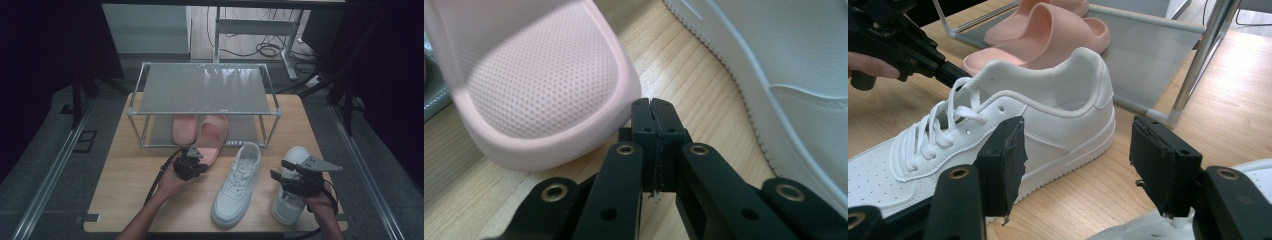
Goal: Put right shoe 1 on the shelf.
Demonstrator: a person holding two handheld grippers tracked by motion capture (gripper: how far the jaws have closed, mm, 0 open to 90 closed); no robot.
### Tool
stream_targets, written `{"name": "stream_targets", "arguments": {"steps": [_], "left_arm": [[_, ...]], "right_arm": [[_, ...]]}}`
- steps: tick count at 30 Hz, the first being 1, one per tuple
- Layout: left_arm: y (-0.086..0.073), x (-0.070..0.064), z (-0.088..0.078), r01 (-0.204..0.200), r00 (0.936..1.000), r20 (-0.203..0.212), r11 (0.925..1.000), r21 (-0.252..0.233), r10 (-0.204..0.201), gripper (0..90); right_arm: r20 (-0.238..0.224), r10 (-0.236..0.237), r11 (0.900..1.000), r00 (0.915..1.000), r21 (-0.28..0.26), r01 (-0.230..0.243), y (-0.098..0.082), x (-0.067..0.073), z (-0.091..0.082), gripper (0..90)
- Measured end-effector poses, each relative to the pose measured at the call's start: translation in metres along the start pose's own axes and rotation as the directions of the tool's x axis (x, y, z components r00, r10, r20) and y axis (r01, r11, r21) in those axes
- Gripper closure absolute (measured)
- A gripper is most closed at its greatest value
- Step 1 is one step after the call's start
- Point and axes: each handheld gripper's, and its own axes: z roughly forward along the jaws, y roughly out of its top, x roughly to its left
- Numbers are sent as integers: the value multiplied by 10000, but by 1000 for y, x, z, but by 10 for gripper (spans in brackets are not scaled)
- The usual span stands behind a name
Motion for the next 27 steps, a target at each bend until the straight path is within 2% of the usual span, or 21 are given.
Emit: {"name": "stream_targets", "arguments": {"steps": [5,12,17,25,27], "left_arm": [[5,1,4,-4,10000,35,10000,-5,4,900],[15,2,15,-228,9997,-3,9996,173,228,900],[14,3,7,-330,9994,-111,9994,138,331,899],[0,21,-13,97,9998,-189,9999,-101,-99,900],[0,24,-13,145,9999,-56,9998,-134,-146,900]], "right_arm": [[-8,3,10000,10000,-7,-3,0,0,0,395],[10,27,10000,10000,-53,-27,0,-1,-1,396],[13,35,10000,10000,-67,-35,0,-2,-2,396],[8,8,10000,10000,-59,-8,0,0,-1,396],[3,12,10000,10000,-29,-12,0,0,0,395]]}}
